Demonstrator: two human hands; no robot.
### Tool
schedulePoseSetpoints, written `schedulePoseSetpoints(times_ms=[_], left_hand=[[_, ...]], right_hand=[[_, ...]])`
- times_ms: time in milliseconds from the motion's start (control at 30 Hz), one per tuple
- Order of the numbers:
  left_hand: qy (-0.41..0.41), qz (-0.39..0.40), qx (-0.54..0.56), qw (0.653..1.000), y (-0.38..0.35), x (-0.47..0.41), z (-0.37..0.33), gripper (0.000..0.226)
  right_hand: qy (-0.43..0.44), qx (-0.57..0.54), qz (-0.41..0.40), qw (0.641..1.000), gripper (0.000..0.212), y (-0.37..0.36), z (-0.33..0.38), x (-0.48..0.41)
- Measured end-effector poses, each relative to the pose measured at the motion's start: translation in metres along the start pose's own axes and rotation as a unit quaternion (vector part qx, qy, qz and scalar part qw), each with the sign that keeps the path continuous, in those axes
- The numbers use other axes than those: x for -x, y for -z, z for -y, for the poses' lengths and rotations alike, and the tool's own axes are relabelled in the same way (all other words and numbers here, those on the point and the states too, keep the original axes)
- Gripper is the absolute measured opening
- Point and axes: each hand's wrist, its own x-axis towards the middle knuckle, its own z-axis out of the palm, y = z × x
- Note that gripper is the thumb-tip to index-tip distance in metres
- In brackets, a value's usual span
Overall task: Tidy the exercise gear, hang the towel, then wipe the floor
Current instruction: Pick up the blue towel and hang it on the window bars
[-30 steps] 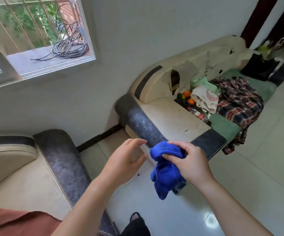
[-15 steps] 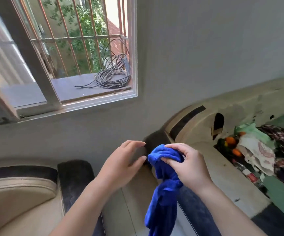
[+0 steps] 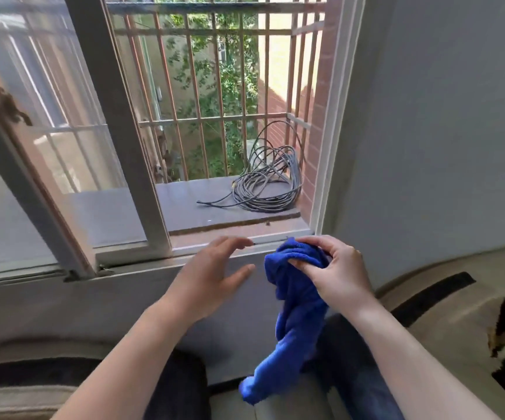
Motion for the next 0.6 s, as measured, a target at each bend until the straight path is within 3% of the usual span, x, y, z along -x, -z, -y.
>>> schedulePoseSetpoints(times_ms=[600], left_hand=[[0.017,-0.138,-0.032,0.990,0.047,-0.263,0.072,0.035]], right_hand=[[0.157,-0.024,0.038,0.987,0.030,-0.026,-0.014,-0.314]])
